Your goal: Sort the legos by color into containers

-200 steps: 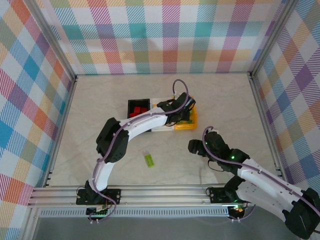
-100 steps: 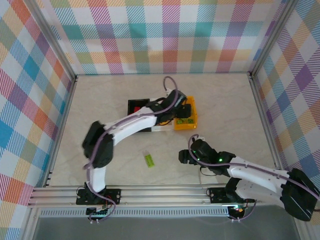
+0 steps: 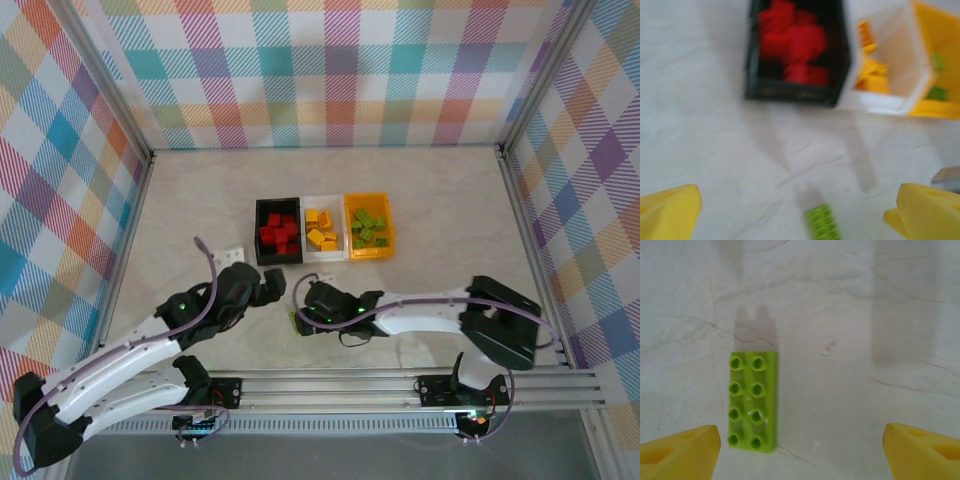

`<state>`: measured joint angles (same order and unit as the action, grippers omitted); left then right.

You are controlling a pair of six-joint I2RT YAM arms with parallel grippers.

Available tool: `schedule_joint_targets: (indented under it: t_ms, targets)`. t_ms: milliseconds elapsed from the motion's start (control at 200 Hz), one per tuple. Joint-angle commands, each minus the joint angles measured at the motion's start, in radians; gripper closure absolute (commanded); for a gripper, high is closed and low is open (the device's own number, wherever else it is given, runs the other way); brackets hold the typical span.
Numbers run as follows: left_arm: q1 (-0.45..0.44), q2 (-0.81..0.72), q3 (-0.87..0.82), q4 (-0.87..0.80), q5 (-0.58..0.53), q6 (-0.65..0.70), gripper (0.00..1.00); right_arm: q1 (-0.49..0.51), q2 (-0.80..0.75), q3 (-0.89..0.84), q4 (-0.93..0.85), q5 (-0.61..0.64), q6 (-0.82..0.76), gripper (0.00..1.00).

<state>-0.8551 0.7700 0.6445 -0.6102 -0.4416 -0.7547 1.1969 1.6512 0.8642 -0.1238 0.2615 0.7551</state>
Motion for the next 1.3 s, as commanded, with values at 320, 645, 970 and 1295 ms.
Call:
schedule_joint_targets:
  t_ms: [320, 645, 970, 1295]
  targets:
    - [-0.003, -0.259, -0.01, -0.265, -0.174, -0.136, 0.0, 0.068, 0.298, 0.31, -0.387, 0.093, -0.05, 0.35]
    - [-0.002, -0.24, 0.011, -0.253, -0.159, -0.107, 0.0, 0.072, 0.28, 0.291, -0.373, 0.101, -0.056, 0.7]
    - [-0.003, -0.185, 0.004, -0.192, -0.121, -0.078, 0.0, -0.015, -0.064, 0.115, -0.393, 0.255, -0.073, 0.74]
    - [-0.001, -0.131, -0.012, -0.148, -0.106, -0.069, 0.0, -0.437, -0.237, 0.173, -0.353, 0.093, -0.256, 0.73]
